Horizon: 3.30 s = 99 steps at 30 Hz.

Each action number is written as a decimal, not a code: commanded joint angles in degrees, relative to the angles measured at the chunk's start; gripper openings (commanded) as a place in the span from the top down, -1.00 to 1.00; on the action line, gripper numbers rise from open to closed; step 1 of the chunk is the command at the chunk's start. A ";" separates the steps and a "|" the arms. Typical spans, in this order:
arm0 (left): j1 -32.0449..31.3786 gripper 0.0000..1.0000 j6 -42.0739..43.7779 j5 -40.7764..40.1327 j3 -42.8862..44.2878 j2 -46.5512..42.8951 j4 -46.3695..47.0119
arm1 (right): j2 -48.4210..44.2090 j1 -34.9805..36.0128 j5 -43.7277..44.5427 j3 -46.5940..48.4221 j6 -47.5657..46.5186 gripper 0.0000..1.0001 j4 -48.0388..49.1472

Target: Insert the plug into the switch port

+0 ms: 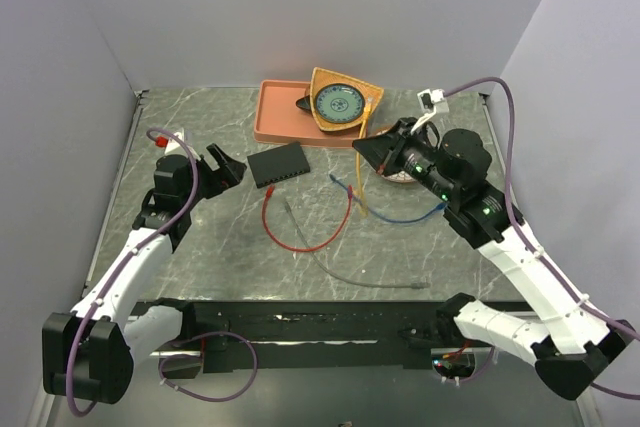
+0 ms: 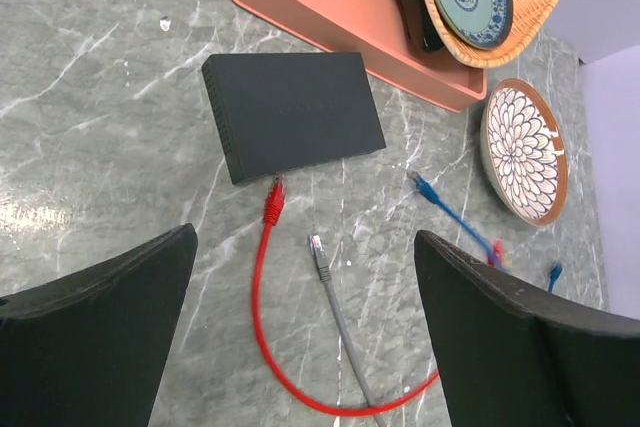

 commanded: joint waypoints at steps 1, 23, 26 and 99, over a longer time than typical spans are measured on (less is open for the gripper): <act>-0.06 -0.92 1.04 1.58 0.36 -1.51 1.55 | -1.84 -0.47 -6.91 -0.54 -3.62 1.00 1.64; -0.06 -0.93 1.13 13.00 1.24 -1.07 3.56 | 12.11 2.61 -15.33 -13.72 -19.36 1.00 8.05; -0.06 -0.98 0.78 16.16 0.28 -1.24 5.50 | 18.17 4.54 -18.07 -13.82 -19.54 1.00 10.25; -8.94 0.98 -17.76 13.37 3.00 2.36 5.77 | 24.70 15.17 0.46 -0.46 -16.54 -0.66 6.92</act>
